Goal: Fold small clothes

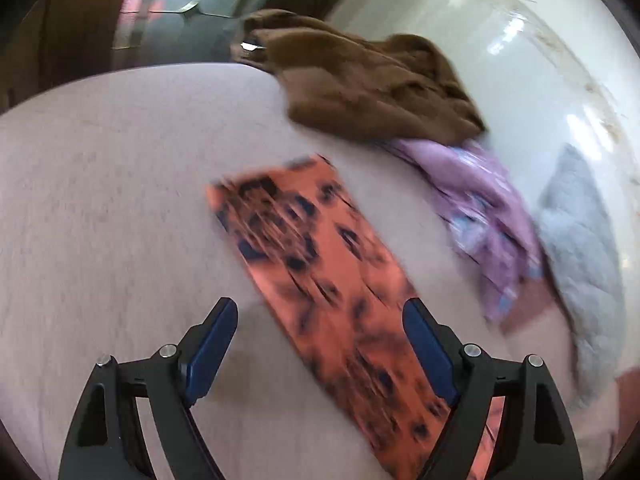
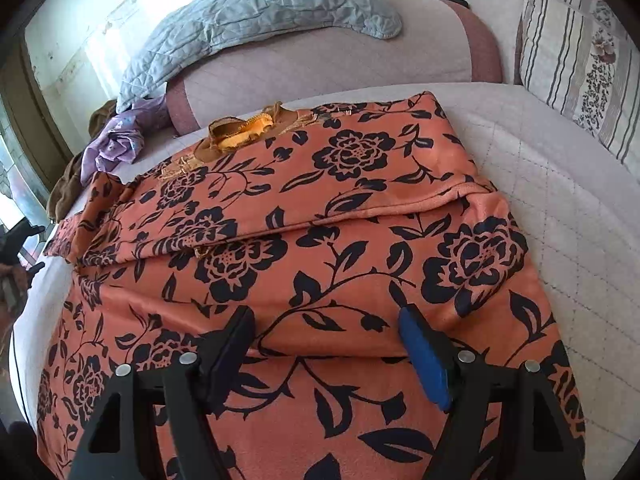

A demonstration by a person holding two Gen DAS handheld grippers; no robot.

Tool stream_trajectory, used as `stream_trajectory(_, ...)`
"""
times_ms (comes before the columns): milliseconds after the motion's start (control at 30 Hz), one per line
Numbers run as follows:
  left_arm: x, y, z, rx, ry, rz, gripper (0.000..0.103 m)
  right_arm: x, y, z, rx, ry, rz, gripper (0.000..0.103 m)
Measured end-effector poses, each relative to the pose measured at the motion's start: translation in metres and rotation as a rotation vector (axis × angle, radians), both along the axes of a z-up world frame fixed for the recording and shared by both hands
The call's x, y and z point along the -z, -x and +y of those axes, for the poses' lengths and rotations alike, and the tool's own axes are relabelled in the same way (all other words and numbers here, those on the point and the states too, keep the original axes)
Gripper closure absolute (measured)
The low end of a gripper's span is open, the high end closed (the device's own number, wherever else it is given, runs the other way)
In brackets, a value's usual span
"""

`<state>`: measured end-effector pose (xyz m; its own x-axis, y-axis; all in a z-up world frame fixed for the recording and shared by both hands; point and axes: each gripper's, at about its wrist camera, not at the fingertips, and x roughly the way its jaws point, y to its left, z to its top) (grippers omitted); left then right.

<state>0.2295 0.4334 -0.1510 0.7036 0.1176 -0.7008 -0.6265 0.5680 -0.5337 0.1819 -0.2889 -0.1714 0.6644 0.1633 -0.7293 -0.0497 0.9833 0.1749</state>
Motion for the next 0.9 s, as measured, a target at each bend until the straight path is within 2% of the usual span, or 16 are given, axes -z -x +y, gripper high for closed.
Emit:
stream_trajectory(33, 0.005, -0.006, 0.006, -0.005, -0.001, -0.002, 0.019, 0.002, 0.001, 0.001, 0.001, 0.003, -0.002, 0.025)
stream_trajectory(100, 0.005, -0.018, 0.01, 0.003, -0.061, 0.029, 0.022, 0.005, -0.003, 0.007, 0.0, 0.021, 0.0, 0.024)
stream_trajectory(133, 0.003, -0.024, 0.011, 0.005, -0.085, 0.062, 0.032, 0.008, -0.006, 0.009, 0.0, 0.03, 0.002, 0.023)
stream_trajectory(167, 0.003, -0.028, 0.013, 0.005, -0.113, 0.107, 0.083, 0.009, -0.008, 0.013, 0.0, 0.04, 0.004, 0.023)
stream_trajectory(200, 0.006, -0.035, 0.017, 0.024, -0.128, 0.171, 0.099, 0.009, -0.009, 0.015, -0.001, 0.054, 0.007, 0.022)
stream_trajectory(267, 0.0, -0.035, 0.022, 0.024, -0.11, 0.174, 0.099, 0.01, -0.01, 0.017, -0.002, 0.062, 0.01, 0.022)
stream_trajectory(333, -0.024, -0.032, 0.007, 0.044, -0.201, 0.142, 0.099, 0.011, -0.01, 0.016, -0.003, 0.057, 0.014, 0.022)
stream_trajectory(367, -0.051, -0.028, -0.015, 0.089, -0.28, 0.09, 0.099, 0.011, -0.01, 0.015, -0.003, 0.052, 0.013, 0.022)
stream_trajectory(400, -0.07, -0.025, -0.031, 0.127, -0.32, 0.05, 0.099, 0.011, -0.01, 0.014, -0.003, 0.043, 0.011, 0.022)
stream_trajectory(500, -0.142, -0.007, -0.114, 0.279, -0.462, -0.125, 0.099, 0.011, -0.009, 0.011, -0.002, 0.016, 0.006, 0.021)
stream_trajectory(600, -0.202, 0.009, -0.21, 0.444, -0.502, -0.301, 0.099, 0.01, -0.007, 0.007, -0.001, -0.019, -0.001, 0.021)
stream_trajectory(667, -0.222, 0.016, -0.27, 0.537, -0.514, -0.372, 0.099, 0.01, -0.006, 0.003, 0.0, -0.047, -0.006, 0.021)
stream_trajectory(767, -0.233, 0.023, -0.38, 0.731, -0.479, -0.449, 0.098, 0.009, -0.005, -0.005, 0.004, -0.106, -0.016, 0.021)
stream_trajectory(833, -0.217, 0.02, -0.44, 0.817, -0.469, -0.432, 0.096, 0.008, -0.005, -0.008, 0.006, -0.137, -0.02, 0.021)
stream_trajectory(867, -0.207, 0.015, -0.458, 0.866, -0.462, -0.41, 0.086, 0.008, -0.005, -0.011, 0.006, -0.157, -0.021, 0.021)
stream_trajectory(900, -0.181, 0.004, -0.488, 0.95, -0.434, -0.33, 0.059, 0.008, -0.005, -0.012, 0.004, -0.169, -0.022, 0.021)
